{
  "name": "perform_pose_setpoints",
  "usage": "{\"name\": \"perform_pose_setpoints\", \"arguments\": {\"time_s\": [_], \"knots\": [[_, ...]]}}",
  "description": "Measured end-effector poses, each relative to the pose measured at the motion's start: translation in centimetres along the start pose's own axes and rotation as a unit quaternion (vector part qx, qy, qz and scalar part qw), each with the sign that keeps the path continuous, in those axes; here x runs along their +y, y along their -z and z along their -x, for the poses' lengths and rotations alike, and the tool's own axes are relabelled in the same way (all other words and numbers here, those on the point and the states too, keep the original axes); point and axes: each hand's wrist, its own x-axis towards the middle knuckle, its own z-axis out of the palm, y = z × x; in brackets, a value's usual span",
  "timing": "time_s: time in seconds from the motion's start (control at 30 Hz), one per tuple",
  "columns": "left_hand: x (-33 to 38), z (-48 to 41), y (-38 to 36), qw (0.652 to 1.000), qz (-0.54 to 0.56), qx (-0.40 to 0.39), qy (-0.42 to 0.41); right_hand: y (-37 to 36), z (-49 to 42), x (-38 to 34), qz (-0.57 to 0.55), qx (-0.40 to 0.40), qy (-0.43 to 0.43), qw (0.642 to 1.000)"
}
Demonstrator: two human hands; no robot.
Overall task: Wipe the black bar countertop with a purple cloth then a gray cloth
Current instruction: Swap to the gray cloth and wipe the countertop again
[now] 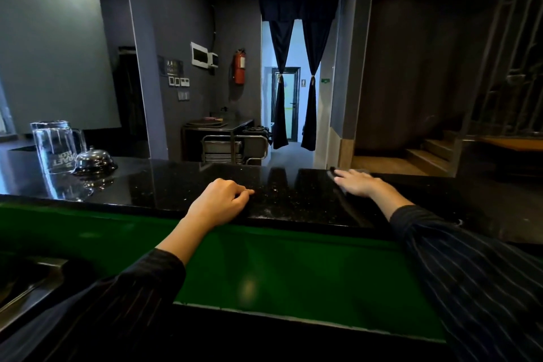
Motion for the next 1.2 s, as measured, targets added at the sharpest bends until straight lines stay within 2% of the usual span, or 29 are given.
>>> {"name": "perform_pose_setpoints", "arguments": {"time_s": [0.1, 0.17, 0.4, 0.5, 0.63, 0.73, 0.8, 0.87, 0.93, 1.0, 1.13, 1.2], "knots": [[0.1, 0.1, -0.1, 1.0, 0.001, 0.006, 0.0, -0.4, 0.8, -1.8, -0.002, 0.029, -0.069, 0.997], [0.3, 0.2, 0.0, 1.0, -0.005, 0.023, -0.003, -0.9, 1.4, -5.0, 0.011, 0.049, -0.08, 0.996], [0.2, 0.9, 0.1, 0.995, -0.045, 0.083, 0.034, -3.5, 3.5, -16.4, 0.021, 0.034, 0.08, 0.996], [0.7, 1.2, 0.0, 0.99, -0.078, 0.109, 0.034, -3.9, 5.6, -16.7, 0.011, 0.01, 0.137, 0.99], [-0.7, 3.1, 0.1, 0.986, -0.094, 0.133, 0.03, -2.9, 9.3, -12.8, -0.042, 0.006, 0.191, 0.981], [-3.4, 5.2, 0.9, 0.988, -0.131, 0.076, 0.015, -1.1, 11.2, -9.9, -0.143, -0.07, 0.194, 0.968], [-4.2, 5.6, 1.6, 0.99, -0.137, 0.009, 0.043, -0.5, 11.2, -9.3, -0.187, -0.085, 0.161, 0.965], [-4.0, 5.3, 1.9, 0.99, -0.114, -0.043, 0.077, -1.0, 10.5, -10.4, -0.155, -0.028, 0.096, 0.983], [-3.6, 5.2, 2.0, 0.989, -0.101, -0.071, 0.087, -2.6, 10.1, -13.0, -0.058, 0.05, -0.005, 0.997], [-3.5, 5.0, 2.3, 0.986, -0.106, -0.097, 0.088, -3.6, 10.5, -16.7, -0.003, 0.069, -0.055, 0.996], [-4.2, 4.9, 3.5, 0.982, -0.131, -0.132, 0.034, -5.9, 12.4, -24.8, 0.008, 0.056, 0.054, 0.997], [-5.8, 5.2, 4.9, 0.983, -0.121, -0.134, 0.012, -6.4, 13.6, -26.1, 0.018, 0.062, 0.099, 0.993]]}}
